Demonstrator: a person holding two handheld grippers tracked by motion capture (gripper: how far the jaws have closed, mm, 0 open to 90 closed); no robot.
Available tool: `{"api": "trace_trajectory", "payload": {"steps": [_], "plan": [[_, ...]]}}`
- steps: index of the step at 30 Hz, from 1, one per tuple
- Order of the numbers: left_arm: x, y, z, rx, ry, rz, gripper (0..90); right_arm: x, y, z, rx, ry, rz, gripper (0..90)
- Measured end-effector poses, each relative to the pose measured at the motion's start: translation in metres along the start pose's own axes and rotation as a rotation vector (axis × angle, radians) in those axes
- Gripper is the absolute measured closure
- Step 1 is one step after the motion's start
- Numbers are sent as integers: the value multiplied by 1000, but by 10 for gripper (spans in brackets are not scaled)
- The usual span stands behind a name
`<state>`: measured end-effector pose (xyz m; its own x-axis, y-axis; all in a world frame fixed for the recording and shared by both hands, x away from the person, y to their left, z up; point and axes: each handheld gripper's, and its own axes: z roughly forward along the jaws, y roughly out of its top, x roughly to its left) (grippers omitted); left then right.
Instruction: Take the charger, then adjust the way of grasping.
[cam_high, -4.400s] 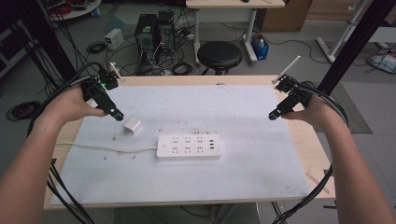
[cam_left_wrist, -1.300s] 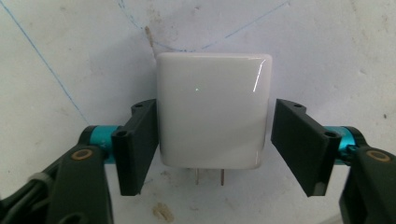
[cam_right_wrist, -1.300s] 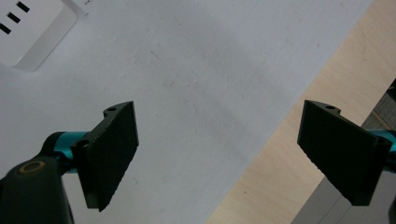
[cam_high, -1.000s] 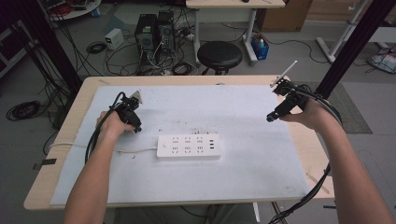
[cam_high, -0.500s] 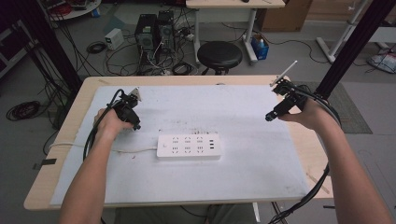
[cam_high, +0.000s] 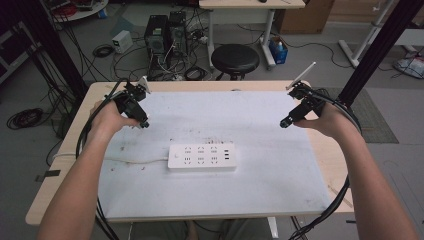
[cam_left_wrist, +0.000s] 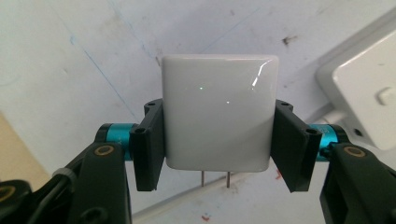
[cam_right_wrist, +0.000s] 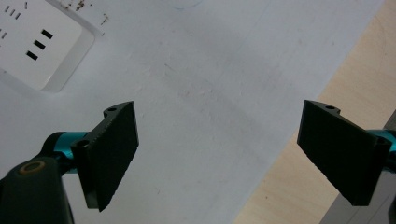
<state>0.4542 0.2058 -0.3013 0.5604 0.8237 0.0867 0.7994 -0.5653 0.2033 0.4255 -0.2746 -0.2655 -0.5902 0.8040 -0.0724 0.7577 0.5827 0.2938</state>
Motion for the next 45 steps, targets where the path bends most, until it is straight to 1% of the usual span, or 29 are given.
{"api": "trace_trajectory", "payload": {"steps": [2, 3, 5, 8, 9, 11, 12, 13, 16, 18, 19, 20, 21, 22, 24, 25, 26, 27, 28, 29, 31, 33, 35, 36, 37, 40, 42, 44, 45], "plan": [[-4, 1, -9, -12, -6, 13, 422, 2, 1, -1, 1, -3, -1, 120], [-5, 2, -12, -10, -3, 22, 422, 3, 1, -1, -1, -2, -3, 120], [-8, 2, -17, -29, -6, 21, 422, 4, 1, -2, 4, -1, 0, 120], [-11, 3, -24, -32, -6, 45, 422, 5, 0, -3, 3, 2, 11, 120], [-14, 3, -25, -44, -1, 47, 422, 5, -1, -4, -3, 10, 17, 121], [-18, 3, -29, -59, -14, 68, 422, 5, -1, -6, -9, 22, 36, 121], [-22, 4, -30, -77, -24, 85, 422, 4, -1, -8, -12, 27, 43, 121], [-25, 4, -32, -90, -33, 97, 422, 4, -1, -10, -16, 34, 65, 122], [-34, 6, -37, -124, -59, 167, 422, 3, -1, -12, -23, 57, 94, 123], [-43, 8, -38, -160, -95, 212, 422, 5, -1, -12, -22, 73, 119, 123], [-47, 9, -38, -170, -107, 229, 422, 6, -1, -12, -20, 90, 133, 123], [-53, 11, -38, -190, -126, 259, 423, 7, -1, -12, -22, 101, 143, 123], [-58, 12, -37, -198, -144, 283, 422, 9, -1, -11, -24, 127, 160, 123], [-61, 13, -36, -205, -162, 296, 422, 10, -1, -11, -22, 146, 175, 123], [-71, 17, -33, -226, -200, 344, 423, 12, -1, -9, -18, 178, 198, 123], [-76, 19, -32, -239, -220, 373, 423, 13, -1, -9, -11, 200, 212, 123], [-81, 21, -31, -249, -238, 392, 423, 14, -1, -8, -9, 224, 229, 123], [-85, 23, -30, -260, -250, 407, 422, 14, -1, -8, -5, 243, 246, 123], [-89, 26, -29, -271, -264, 437, 423, 14, -2, -7, -8, 263, 263, 123], [-94, 28, -28, -290, -287, 458, 423, 14, -2, -7, -6, 283, 276, 124], [-103, 32, -28, -324, -332, 498, 423, 14, -3, -7, -14, 338, 304, 157], [-112, 35, -27, -368, -366, 546, 423, 16, -4, -6, -19, 391, 330, 157], [-120, 39, -27, -407, -395, 581, 423, 18, -4, -4, -22, 452, 361, 157], [-125, 41, -27, -427, -403, 606, 423, 19, -4, -4, -27, 487, 379, 158], [-130, 42, -26, -444, -408, 621, 423, 21, -4, -3, -33, 523, 402, 158], [-144, 47, -24, -483, -409, 676, 423, 25, -4, 1, -53, 600, 446, 163], [-152, 50, -23, -506, -420, 698, 423, 28, -4, 3, -81, 665, 473, 187], [-159, 52, -23, -542, -428, 727, 423, 32, -1, 6, -93, 717, 496, 189], [-162, 54, -23, -549, -436, 732, 423, 34, 0, 8, -94, 733, 499, 205]]}}
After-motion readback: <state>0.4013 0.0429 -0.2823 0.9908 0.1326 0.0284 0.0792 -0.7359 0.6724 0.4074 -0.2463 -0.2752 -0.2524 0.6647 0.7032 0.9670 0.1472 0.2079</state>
